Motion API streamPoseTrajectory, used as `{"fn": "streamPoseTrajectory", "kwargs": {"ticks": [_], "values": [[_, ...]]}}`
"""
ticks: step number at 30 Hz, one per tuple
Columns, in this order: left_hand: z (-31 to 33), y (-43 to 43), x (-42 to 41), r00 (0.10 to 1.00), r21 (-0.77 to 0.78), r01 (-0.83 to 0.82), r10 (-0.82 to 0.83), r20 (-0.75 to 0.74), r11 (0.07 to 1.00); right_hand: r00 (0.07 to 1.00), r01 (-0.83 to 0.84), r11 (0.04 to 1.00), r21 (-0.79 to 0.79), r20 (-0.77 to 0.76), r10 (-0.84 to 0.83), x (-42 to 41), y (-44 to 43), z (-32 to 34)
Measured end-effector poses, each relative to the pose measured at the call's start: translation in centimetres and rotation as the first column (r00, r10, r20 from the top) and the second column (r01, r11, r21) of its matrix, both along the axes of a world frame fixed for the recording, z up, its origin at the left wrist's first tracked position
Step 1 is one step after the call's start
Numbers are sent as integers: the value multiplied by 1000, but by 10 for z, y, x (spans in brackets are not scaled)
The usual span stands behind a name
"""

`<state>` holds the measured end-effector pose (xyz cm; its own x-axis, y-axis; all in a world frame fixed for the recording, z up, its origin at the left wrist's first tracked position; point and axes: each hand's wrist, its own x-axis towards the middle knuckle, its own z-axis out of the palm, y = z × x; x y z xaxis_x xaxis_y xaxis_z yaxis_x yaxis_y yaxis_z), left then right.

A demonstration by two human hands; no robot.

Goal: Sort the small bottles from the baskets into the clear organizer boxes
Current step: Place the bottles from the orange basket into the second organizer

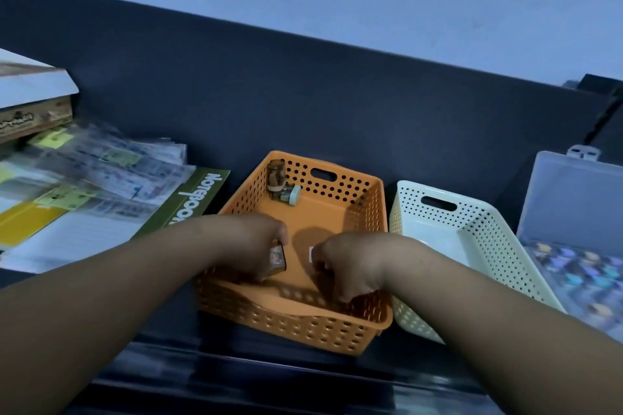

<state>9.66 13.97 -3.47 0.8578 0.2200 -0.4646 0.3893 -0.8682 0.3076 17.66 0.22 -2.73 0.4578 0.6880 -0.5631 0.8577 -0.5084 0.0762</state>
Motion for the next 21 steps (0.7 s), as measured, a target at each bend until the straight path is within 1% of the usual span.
{"fn": "streamPoseTrajectory", "kwargs": {"ticks": [2, 4, 5, 8, 10, 11, 13, 14, 15, 18, 20, 21], "values": [[0, 3, 0, 997, -63, -21, 26, 75, 998, 1000, 25, 997, 75, -7, -24, 4, 3, 0], [0, 7, 0, 982, -138, -47, 71, 177, 989, 992, 102, 967, 232, -94, -82, 9, 3, 6], [1, 10, -1, 965, -161, -59, 97, 243, 985, 984, 144, 931, 334, -147, -100, 11, 2, 10], [10, 17, -3, 898, -264, -71, 177, 403, 962, 955, 252, 761, 598, -279, -97, 18, -3, 18], [19, 16, -5, 854, -382, -47, 235, 464, 923, 923, 332, 638, 695, -378, -68, 22, -10, 21], [24, 15, -6, 834, -457, -33, 277, 478, 889, 902, 377, 585, 718, -429, -55, 23, -13, 22], [33, 10, -6, 810, -592, -3, 350, 471, 806, 858, 456, 497, 738, -513, -26, 24, -22, 25], [38, 6, -7, 801, -632, 14, 370, 471, 775, 828, 499, 456, 737, -561, 0, 23, -27, 26], [43, 2, -6, 792, -659, 34, 382, 476, 751, 779, 563, 408, 719, -626, 29, 22, -33, 26], [58, -16, -5, 749, -727, 69, 446, 490, 683, 559, 772, 273, 575, -817, 140, 14, -50, 30], [67, -33, -5, 732, -763, 83, 481, 483, 641, 444, 851, 207, 483, -872, 208, 8, -65, 33], [70, -42, -5, 735, -780, 93, 486, 472, 618, 407, 875, 177, 450, -883, 234, 5, -73, 33]]}}
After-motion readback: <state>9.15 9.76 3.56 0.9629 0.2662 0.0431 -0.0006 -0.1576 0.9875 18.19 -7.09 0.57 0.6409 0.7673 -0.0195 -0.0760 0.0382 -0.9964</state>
